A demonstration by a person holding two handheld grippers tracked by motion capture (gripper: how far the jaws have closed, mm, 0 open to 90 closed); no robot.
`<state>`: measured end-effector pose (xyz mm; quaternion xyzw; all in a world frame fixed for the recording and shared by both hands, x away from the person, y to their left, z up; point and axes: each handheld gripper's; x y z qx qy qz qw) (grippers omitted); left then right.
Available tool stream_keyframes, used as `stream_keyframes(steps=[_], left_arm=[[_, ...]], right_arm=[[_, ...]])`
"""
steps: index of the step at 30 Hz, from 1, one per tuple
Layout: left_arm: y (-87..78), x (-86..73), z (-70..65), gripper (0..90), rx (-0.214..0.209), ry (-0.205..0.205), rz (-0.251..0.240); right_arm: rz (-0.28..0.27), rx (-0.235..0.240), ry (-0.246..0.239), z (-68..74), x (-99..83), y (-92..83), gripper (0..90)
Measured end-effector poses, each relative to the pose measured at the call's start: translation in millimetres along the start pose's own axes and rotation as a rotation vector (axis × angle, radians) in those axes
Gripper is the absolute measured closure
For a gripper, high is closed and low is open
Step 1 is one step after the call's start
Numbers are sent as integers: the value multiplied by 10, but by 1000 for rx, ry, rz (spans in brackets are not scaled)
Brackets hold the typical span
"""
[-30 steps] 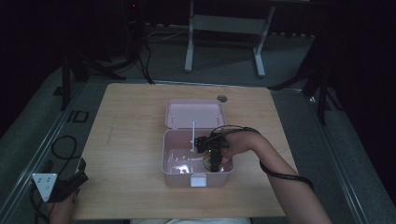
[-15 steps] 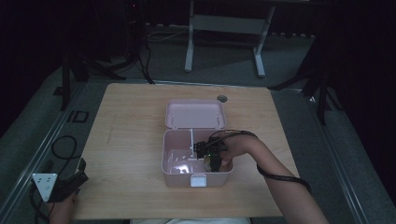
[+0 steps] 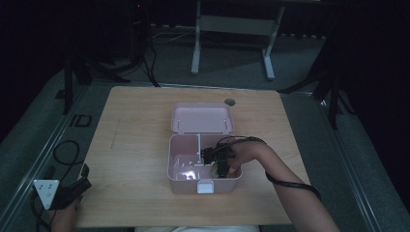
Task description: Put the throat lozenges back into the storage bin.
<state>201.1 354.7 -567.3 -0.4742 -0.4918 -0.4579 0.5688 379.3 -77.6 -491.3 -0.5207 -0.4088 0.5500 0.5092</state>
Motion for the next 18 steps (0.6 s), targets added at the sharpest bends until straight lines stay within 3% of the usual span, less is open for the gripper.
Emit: stream_keyframes(steps=[5, 18], left_arm=[[1, 0, -2, 10, -2, 0, -1], [1, 0, -1, 10, -4, 1, 1]], right_arm=[[-12, -1, 3, -1, -5, -16, 185], [-56, -17, 9, 24, -70, -259, 201]])
Point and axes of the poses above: each handheld gripper's, and its own axes: y roughly forward along the jaws, x roughly out of its top, z roughly to its left, and after that the axes turned 4 degrees about y, right-handed
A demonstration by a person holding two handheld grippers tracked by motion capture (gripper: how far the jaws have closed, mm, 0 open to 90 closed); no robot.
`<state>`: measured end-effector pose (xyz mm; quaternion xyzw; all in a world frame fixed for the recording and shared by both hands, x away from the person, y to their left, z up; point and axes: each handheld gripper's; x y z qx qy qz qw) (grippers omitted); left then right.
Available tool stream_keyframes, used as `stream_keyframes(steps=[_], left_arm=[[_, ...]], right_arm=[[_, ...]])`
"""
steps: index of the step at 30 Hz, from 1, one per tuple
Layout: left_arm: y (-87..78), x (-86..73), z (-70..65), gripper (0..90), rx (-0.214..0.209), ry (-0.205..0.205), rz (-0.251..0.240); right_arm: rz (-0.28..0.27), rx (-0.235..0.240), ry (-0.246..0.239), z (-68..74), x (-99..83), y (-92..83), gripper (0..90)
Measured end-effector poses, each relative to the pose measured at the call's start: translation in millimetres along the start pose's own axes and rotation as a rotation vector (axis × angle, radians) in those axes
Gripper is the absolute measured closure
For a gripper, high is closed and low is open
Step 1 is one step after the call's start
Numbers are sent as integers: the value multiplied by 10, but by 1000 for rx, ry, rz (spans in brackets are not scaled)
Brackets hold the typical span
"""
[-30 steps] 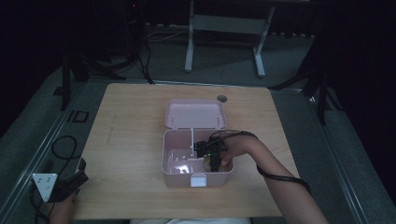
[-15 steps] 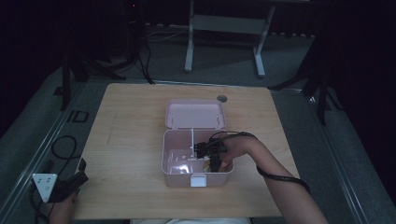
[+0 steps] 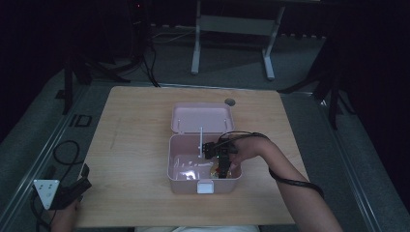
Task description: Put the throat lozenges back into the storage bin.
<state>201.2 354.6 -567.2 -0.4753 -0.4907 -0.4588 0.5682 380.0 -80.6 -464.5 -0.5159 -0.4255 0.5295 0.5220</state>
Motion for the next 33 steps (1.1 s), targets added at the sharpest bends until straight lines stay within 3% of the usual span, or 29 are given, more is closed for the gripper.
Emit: stream_keyframes(steps=[7, 8, 18, 19, 25, 27, 33], left_arm=[[0, 0, 0, 10, 0, 0, 0], [0, 0, 0, 10, 0, 0, 0], [-2, -1, -1, 10, 1, 0, -2], [-1, -1, -1, 10, 1, 0, -2], [-3, -1, -2, 10, 2, 0, -4], [-4, -2, 0, 10, 1, 0, -4], [-2, -1, -2, 10, 2, 1, -3]], right_arm=[[-46, -19, 3, 42, -25, -199, 180], [-63, -24, 5, 54, -44, -271, 131], [-159, -59, 43, 67, -221, -583, 108], [-216, -85, 54, 68, -349, -720, 109], [-316, -136, 101, 41, -627, -904, 109], [-345, -133, 121, 25, -733, -932, 109], [-371, -161, 180, -43, -1024, -892, 109]])
Point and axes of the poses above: each handheld gripper's, and its own axes: y roughly forward along the jaws, x roughly out of its top, z roughly to its left, and after that the axes turned 4 degrees about y, right-handed
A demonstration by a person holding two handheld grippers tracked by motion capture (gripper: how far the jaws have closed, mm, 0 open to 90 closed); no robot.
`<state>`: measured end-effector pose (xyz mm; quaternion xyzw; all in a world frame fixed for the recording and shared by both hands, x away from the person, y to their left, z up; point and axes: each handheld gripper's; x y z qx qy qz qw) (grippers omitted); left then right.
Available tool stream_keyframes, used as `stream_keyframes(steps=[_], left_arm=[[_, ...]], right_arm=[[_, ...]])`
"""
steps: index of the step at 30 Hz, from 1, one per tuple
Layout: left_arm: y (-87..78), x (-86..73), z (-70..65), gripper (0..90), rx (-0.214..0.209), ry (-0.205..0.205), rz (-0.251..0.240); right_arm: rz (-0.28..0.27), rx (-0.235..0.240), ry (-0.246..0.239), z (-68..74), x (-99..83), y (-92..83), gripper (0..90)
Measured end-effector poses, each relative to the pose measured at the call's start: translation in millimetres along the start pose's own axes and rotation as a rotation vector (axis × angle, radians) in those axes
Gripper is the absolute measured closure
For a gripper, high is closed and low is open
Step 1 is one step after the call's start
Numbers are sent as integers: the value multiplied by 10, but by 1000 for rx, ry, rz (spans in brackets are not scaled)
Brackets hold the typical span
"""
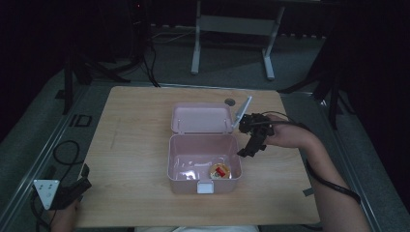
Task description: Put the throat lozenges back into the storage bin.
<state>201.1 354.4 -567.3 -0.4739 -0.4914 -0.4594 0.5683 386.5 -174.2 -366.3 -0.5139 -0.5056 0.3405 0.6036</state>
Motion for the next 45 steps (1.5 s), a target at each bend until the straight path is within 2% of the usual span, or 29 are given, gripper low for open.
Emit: stream_keyframes(steps=[6, 13, 14, 18, 20, 24, 28, 32, 35, 37, 41, 44, 45], left_arm=[[1, 1, 0, 10, 1, 1, 2], [0, 0, 3, 10, 0, -2, 1], [-1, 0, 4, 10, -1, -2, 1], [-2, -1, 5, 10, -1, -3, 0], [-2, 0, 5, 11, -1, -3, 0], [-1, -1, 8, 10, -3, -5, 1], [1, 0, 8, 10, -4, -5, 2], [-2, -1, 6, 10, -3, -3, -1], [-1, 0, 2, 11, -3, -1, 0], [-2, -1, 4, 11, -3, -2, -1], [-2, -1, 2, 10, -4, 3, 0], [-2, -1, -3, 10, -5, 4, -2], [-2, -1, -2, 10, -6, 4, -3]], right_arm=[[-1, 13, 56, -104, -261, 129, 109], [-35, 1, 108, -201, -464, 367, 109], [-58, 6, 122, -214, -531, 480, 109], [-95, 5, 155, -256, -634, 719, 109], [-141, -19, 176, -279, -683, 819, 109], [-268, -70, 255, -351, -793, 964, 109], [-346, -165, 329, -405, -922, 1103, 109], [-382, -208, 404, -463, -1064, 1244, 109], [-402, -266, 454, -496, -1165, 1327, 109], [-417, -281, 489, -520, -1233, 1366, 109], [-451, -363, 536, -538, -1358, 1401, 109], [-499, -437, 616, -545, -1478, 1408, 109], [-513, -446, 639, -552, -1524, 1411, 109]])
Point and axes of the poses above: each handheld gripper's, and its own axes: y roughly forward along the jaws, x roughly out of its top, z roughly to its left, and after that the axes turned 4 degrees about y, right-handed
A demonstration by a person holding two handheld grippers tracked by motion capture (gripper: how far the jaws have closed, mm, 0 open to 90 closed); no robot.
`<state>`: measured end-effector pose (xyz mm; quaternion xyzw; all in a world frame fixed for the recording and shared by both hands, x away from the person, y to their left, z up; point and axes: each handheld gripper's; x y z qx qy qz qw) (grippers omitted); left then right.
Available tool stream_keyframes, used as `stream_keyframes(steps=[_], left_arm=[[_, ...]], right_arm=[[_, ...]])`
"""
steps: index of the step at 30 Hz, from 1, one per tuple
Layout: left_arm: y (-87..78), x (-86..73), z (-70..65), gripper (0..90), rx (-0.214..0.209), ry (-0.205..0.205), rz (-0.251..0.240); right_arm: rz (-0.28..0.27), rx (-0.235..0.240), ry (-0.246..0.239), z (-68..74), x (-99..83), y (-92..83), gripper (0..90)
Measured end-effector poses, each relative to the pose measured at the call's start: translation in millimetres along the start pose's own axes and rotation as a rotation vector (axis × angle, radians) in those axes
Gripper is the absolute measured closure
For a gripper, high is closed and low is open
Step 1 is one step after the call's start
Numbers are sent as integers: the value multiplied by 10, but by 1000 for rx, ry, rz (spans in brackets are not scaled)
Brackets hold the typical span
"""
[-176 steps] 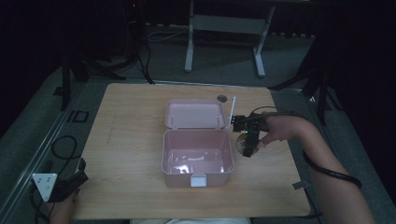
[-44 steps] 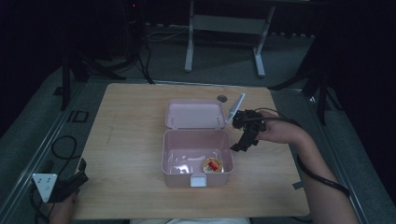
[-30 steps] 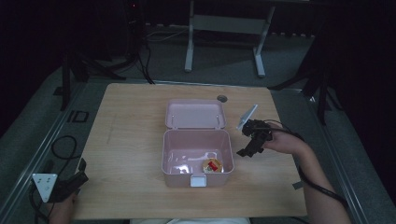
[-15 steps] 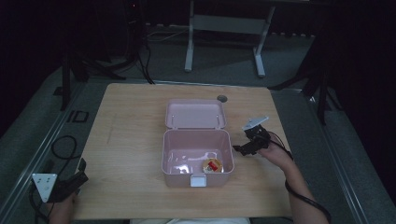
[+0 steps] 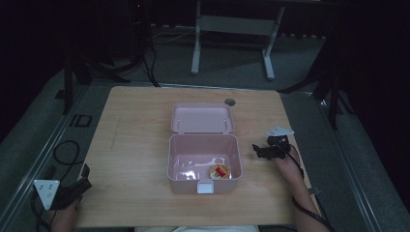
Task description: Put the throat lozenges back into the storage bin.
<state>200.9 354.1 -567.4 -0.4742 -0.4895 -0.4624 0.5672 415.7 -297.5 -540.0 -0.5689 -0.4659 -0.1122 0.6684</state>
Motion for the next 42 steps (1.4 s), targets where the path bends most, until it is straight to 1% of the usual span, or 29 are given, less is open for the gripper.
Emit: stream_keyframes(steps=[2, 3, 4, 5, 8, 9, 10, 11, 12, 14, 16, 19, 20, 21, 23, 24, 26, 28, 30, 33, 35, 40, 42], left_arm=[[-1, 0, 1, 10, 0, -2, -1], [-1, -1, 1, 10, -1, -1, -2], [-1, -1, 1, 10, -1, -1, -3], [0, 0, 0, 10, 0, -1, -2], [-1, 0, 3, 10, 0, -1, 2], [0, 0, 3, 10, 0, -2, 0], [0, 0, 3, 10, 0, -3, 0], [-1, 0, 4, 10, 1, -2, 2], [0, 0, 5, 11, 0, -3, 2], [1, 0, 5, 10, 0, -7, 1], [0, 0, 6, 10, 2, -7, 1], [2, 1, 4, 10, 1, -7, 3], [3, 1, 4, 11, 2, -7, 3], [3, 1, 4, 10, 2, -8, 3], [3, 1, 4, 10, 1, -7, 3], [3, 1, 4, 10, 1, -7, 3], [3, 1, 6, 10, 0, -7, 4], [3, 1, 11, 10, -2, -8, 5], [4, 1, 14, 11, -1, -11, 5], [8, 4, 19, 10, -4, -11, 12], [8, 3, 18, 10, -3, -14, 9], [6, 2, 12, 10, -3, -10, 6], [3, 1, 11, 10, -3, -10, 2]], right_arm=[[-22, -37, 41, -65, -60, -29, 109], [-26, -44, 58, -97, -88, -44, 109], [-21, -66, 66, -128, -123, -63, 109], [-28, -81, 70, -143, -147, -77, 109], [-38, -127, 109, -222, -225, -145, 108], [-46, -147, 123, -249, -248, -173, 109], [-52, -154, 149, -283, -277, -209, 108], [-53, -157, 159, -302, -293, -230, 108], [-58, -180, 165, -322, -320, -262, 109], [-58, -193, 177, -354, -358, -300, 109], [-63, -219, 183, -381, -400, -343, 109], [-102, -263, 214, -426, -448, -418, 103], [-115, -269, 231, -446, -459, -442, 103], [-123, -268, 254, -474, -469, -463, 103], [-131, -253, 270, -505, -484, -479, 103], [-133, -263, 269, -513, -497, -481, 103], [-121, -257, 274, -532, -519, -468, 103], [-111, -273, 270, -541, -528, -464, 103], [-118, -281, 275, -546, -534, -467, 103], [-121, -263, 284, -568, -540, -473, 103], [-131, -239, 291, -577, -549, -480, 104], [-141, -218, 304, -584, -558, -494, 104], [-144, -222, 308, -587, -566, -494, 104]])
Point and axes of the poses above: each handheld gripper's, and its own axes: y roughly forward along the jaws, x roughly out of its top, z roughly to its left, and after that the axes turned 4 degrees about y, right-handed
